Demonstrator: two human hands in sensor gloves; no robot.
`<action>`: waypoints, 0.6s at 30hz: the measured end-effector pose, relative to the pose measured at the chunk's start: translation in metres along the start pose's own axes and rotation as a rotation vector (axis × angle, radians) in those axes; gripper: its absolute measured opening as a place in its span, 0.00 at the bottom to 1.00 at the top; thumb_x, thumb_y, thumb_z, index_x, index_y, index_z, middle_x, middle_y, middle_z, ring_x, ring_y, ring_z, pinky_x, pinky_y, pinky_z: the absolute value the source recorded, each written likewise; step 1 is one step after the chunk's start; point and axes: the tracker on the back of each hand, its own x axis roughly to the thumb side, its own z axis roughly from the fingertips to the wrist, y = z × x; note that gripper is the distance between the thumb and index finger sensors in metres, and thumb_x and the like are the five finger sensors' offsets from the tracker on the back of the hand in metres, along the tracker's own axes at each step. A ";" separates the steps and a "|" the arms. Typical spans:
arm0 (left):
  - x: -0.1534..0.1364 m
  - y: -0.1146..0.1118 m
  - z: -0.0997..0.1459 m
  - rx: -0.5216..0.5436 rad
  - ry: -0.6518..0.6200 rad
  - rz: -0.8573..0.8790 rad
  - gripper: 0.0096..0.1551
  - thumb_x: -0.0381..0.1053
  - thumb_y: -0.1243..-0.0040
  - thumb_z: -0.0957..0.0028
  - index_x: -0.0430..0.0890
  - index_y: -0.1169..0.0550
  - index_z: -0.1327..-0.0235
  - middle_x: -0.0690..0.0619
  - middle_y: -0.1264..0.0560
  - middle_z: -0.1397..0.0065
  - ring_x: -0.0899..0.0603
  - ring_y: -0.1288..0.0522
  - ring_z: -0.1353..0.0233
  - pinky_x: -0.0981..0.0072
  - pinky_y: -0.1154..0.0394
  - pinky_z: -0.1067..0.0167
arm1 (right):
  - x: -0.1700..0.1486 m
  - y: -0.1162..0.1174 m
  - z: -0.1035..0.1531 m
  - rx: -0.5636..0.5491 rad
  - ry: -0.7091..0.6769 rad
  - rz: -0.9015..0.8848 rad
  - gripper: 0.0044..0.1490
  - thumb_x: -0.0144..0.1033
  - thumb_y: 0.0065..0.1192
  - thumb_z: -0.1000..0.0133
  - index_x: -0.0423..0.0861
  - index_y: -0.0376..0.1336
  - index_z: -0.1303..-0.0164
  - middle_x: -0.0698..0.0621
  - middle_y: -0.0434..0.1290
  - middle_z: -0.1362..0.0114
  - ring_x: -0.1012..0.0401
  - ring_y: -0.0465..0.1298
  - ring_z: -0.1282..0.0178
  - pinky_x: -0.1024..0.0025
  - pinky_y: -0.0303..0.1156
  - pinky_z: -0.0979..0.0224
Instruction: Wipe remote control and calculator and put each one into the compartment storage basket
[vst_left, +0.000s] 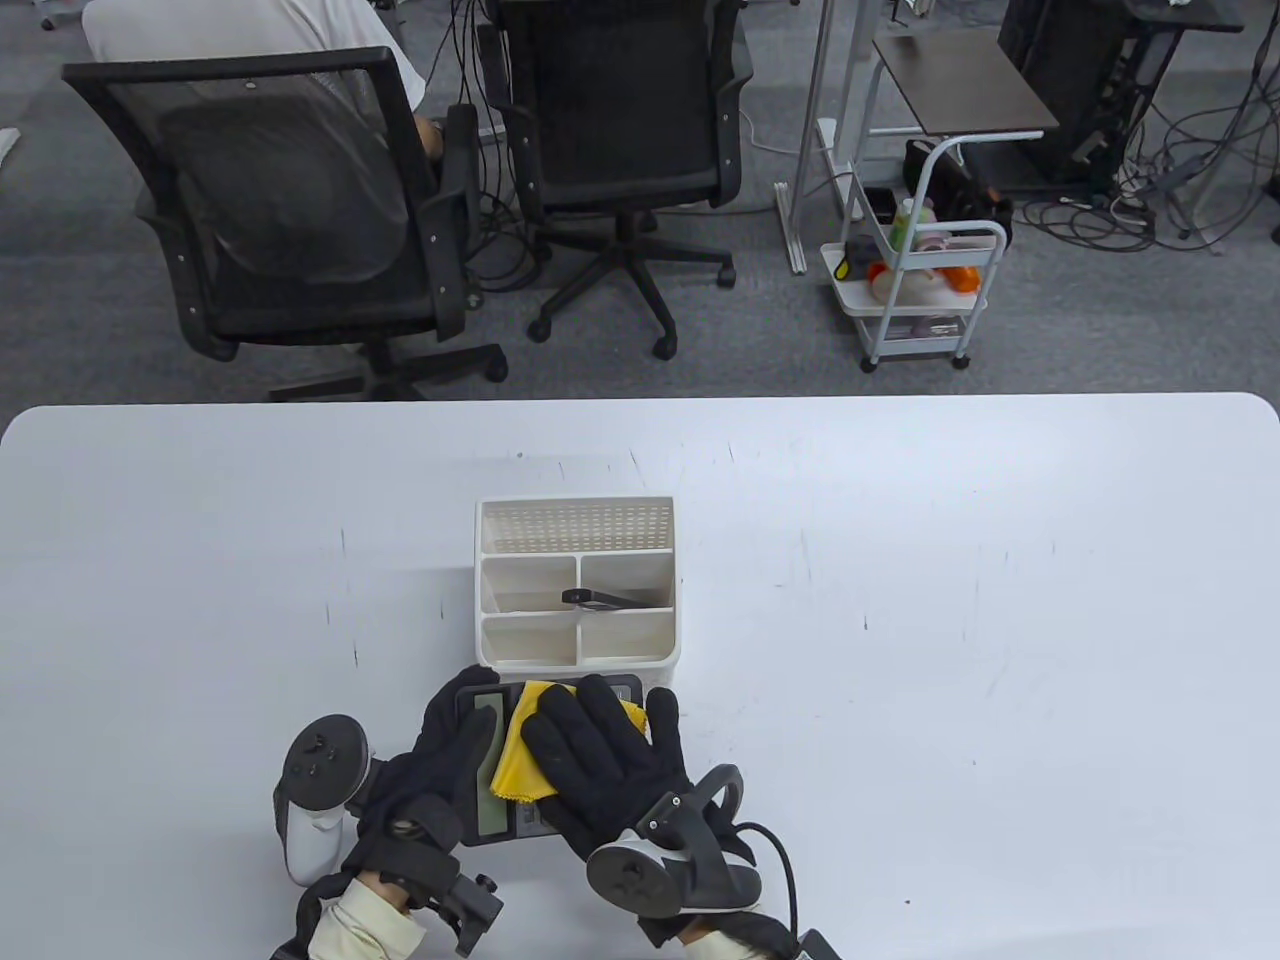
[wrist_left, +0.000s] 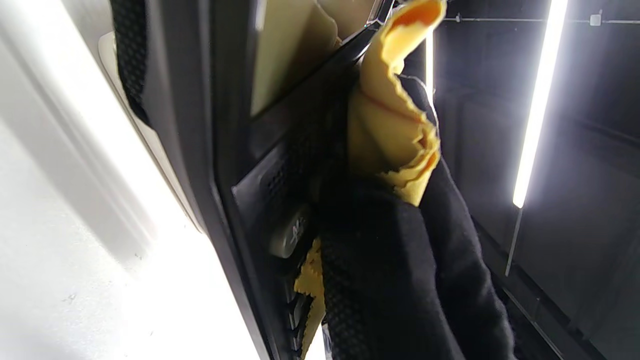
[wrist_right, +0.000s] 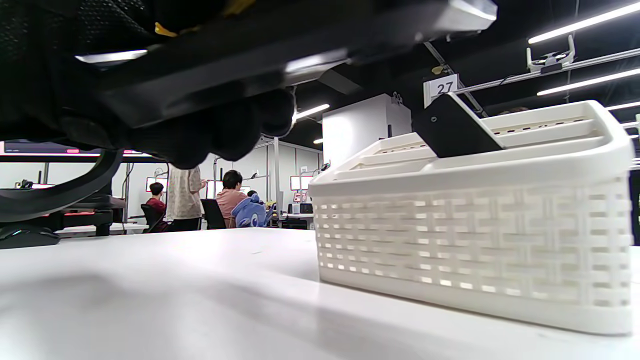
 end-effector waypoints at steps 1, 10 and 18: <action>0.000 0.000 0.000 0.000 -0.001 0.002 0.33 0.58 0.59 0.34 0.51 0.48 0.20 0.41 0.29 0.26 0.36 0.15 0.39 0.51 0.15 0.48 | -0.001 0.000 0.000 -0.003 0.007 0.000 0.39 0.47 0.46 0.34 0.45 0.49 0.13 0.42 0.48 0.09 0.42 0.45 0.13 0.24 0.41 0.29; -0.001 0.006 0.002 0.045 0.006 0.044 0.33 0.58 0.60 0.34 0.50 0.48 0.20 0.41 0.29 0.27 0.36 0.15 0.39 0.52 0.15 0.48 | -0.019 -0.005 0.008 -0.021 0.100 -0.056 0.39 0.46 0.46 0.34 0.44 0.49 0.13 0.41 0.48 0.10 0.42 0.45 0.14 0.24 0.42 0.30; -0.003 0.009 0.003 0.052 0.011 0.039 0.33 0.58 0.60 0.34 0.50 0.49 0.20 0.41 0.29 0.26 0.36 0.15 0.39 0.52 0.15 0.48 | -0.001 0.001 0.007 0.011 -0.009 -0.055 0.38 0.46 0.46 0.34 0.44 0.50 0.14 0.41 0.49 0.10 0.42 0.44 0.13 0.23 0.40 0.30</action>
